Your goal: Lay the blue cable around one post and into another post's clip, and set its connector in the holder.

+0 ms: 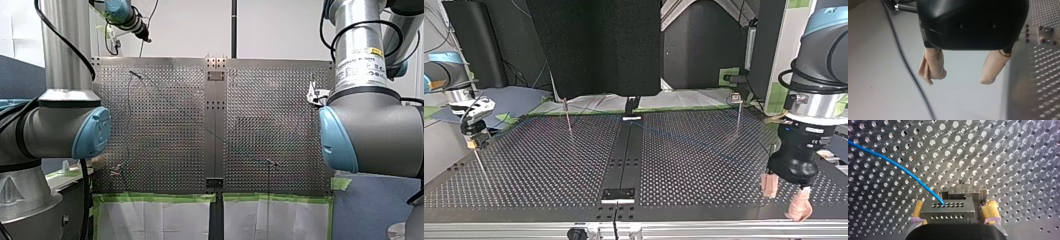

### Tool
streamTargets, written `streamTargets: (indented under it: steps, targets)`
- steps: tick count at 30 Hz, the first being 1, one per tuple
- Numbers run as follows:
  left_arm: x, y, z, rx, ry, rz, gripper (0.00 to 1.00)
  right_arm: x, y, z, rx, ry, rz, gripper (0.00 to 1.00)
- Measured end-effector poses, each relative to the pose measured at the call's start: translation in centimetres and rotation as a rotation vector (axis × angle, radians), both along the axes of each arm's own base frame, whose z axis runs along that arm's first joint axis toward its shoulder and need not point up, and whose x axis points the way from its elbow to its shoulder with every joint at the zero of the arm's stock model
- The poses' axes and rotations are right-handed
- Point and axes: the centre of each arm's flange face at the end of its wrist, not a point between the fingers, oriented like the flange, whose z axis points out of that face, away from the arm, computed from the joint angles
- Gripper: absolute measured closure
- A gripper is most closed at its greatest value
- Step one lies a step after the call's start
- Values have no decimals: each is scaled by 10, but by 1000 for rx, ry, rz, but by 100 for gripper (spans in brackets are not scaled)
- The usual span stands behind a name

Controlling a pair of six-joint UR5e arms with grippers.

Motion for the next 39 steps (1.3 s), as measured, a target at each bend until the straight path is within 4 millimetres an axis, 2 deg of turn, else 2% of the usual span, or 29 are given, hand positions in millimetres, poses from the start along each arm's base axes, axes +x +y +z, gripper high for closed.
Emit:
streamTargets:
  steps: [6,17,25,33,39]
  targets:
    - [-1,2,16,67,-37,24,0,0,0,0,0,0,0,0]
    - [-1,2,15,153,-38,42,0,0,0,0,0,0,0,0]
    - [0,9,-4,139,15,97,0,0,0,0,0,0,0,0]
    - [10,13,-35,193,149,134,0,0,0,0,0,0,0,0]
    - [8,14,-42,226,199,164,0,0,0,0,0,0,0,0]
